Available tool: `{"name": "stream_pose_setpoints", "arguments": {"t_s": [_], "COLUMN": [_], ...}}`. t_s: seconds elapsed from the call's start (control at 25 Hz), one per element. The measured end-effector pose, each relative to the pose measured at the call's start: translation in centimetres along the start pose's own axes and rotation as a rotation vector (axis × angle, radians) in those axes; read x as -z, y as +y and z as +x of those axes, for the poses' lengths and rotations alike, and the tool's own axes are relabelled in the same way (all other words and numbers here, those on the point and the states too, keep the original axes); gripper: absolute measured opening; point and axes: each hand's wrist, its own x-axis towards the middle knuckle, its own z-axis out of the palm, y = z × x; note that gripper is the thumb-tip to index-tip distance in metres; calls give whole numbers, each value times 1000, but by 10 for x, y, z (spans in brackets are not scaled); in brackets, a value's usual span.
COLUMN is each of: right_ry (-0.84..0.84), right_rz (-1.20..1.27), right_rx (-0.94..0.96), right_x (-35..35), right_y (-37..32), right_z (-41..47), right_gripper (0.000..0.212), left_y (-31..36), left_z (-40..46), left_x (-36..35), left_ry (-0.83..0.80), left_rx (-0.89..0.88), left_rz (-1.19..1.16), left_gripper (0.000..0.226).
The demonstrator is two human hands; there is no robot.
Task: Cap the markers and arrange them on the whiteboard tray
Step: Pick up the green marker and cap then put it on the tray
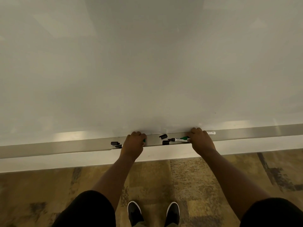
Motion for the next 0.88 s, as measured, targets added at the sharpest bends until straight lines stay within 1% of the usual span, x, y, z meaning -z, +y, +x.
{"name": "stream_pose_setpoints", "arguments": {"t_s": [0.08,0.12,0.2,0.28,0.32,0.44,0.48,0.56,0.68,0.8,0.88], "right_ry": [10,21,48,70,77,68,74,98,131,156,158], "right_rz": [-33,-38,-24,37,72,121,130,177,250,253,255], "right_rx": [37,61,94,115,136,240,272,307,309,308,302], "right_x": [2,5,13,22,26,32,33,36,40,41,41], "right_y": [-4,-8,-17,-31,-39,-68,-77,-94,-111,-120,-124], "right_z": [-3,-3,-3,-3,-4,-7,-8,-9,-9,-11,-12], "right_gripper": [22,26,34,38,38,40,39,34,30,27,26], "left_y": [3,4,8,12,14,18,19,21,22,20,19], "left_z": [-5,-7,-10,-13,-15,-19,-21,-25,-28,-31,-32], "left_x": [6,9,16,23,25,30,31,34,37,39,40], "left_ry": [41,75,167,274,303,278,258,217,183,158,135], "left_rx": [37,82,215,355,421,597,639,676,669,636,613], "left_rz": [-95,-183,-421,-652,-788,-1269,-1372,-1460,-1468,-1464,-1464], "left_gripper": [25,20,13,13,13,15,14,13,13,7,7]}}
